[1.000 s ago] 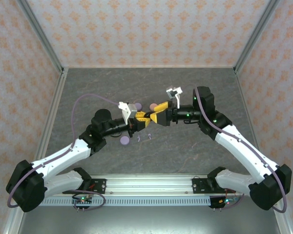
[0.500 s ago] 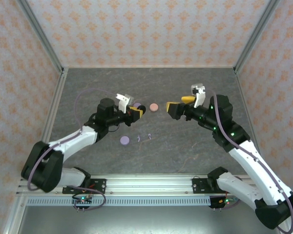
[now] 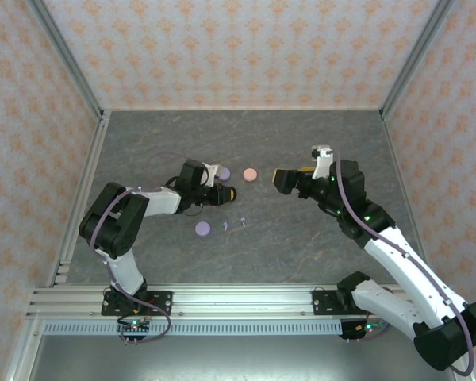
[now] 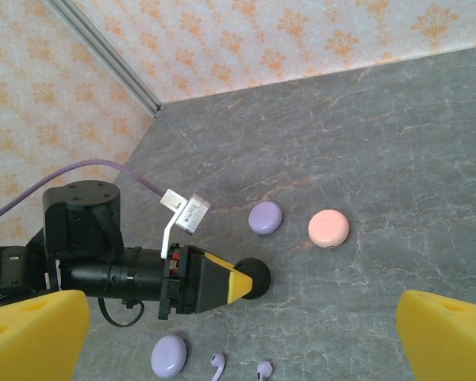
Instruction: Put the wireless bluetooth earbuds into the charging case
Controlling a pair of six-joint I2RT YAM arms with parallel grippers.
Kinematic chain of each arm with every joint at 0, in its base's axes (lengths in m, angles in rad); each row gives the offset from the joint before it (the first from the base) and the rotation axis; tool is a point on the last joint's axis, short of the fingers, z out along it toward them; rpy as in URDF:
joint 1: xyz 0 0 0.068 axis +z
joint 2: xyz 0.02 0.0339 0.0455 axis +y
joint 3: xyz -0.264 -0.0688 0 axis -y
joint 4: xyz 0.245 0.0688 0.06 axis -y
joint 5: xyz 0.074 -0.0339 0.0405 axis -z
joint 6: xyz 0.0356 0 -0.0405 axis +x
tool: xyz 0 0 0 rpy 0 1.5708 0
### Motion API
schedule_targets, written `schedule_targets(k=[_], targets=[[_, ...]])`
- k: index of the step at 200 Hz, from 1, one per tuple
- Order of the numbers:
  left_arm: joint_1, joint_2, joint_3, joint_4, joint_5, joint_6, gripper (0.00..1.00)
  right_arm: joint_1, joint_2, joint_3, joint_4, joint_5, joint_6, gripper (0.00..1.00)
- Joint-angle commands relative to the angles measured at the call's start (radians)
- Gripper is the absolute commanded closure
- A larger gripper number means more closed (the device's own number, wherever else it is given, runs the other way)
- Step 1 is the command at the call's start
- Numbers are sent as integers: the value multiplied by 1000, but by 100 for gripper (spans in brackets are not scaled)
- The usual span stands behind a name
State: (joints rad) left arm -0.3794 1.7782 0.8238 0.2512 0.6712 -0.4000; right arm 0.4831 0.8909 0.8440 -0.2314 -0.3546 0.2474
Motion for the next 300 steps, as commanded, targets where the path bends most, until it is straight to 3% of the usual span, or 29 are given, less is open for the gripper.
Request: schedule_targets(k=[1,56,76,90,125,155,199,222,267,300], targets=[[6,-11,22,-24,-36,-5,100,-1,9,3,2,22,0,1],[43,-20,5,-62,-32,16,100,-1,31,9,-8,20,0,1],[51,-11,5,-68,-32,15,86,-1,41,14,-18,16,-5,1],[53,-10,3,-73,-41,17,71,-1,50,22,-37,16,-15,1],[53,-40,5,-114,-84,42,49,-1,86,52,-102,-3,-47,2],[58,-121,-13,-153,-163,67,37,16,128,52,-94,-43,-14,4],[93,-300,-77,-177,-243,67,26,209,258,67,-102,78,-54,4],[149,-377,-107,-194,-246,34,20,325,398,123,-115,139,-97,4],[304,-453,-190,-167,-182,-60,18,481,728,372,-240,216,-253,6],[373,-503,-248,-175,-207,-93,16,542,946,580,-342,236,-128,13]])
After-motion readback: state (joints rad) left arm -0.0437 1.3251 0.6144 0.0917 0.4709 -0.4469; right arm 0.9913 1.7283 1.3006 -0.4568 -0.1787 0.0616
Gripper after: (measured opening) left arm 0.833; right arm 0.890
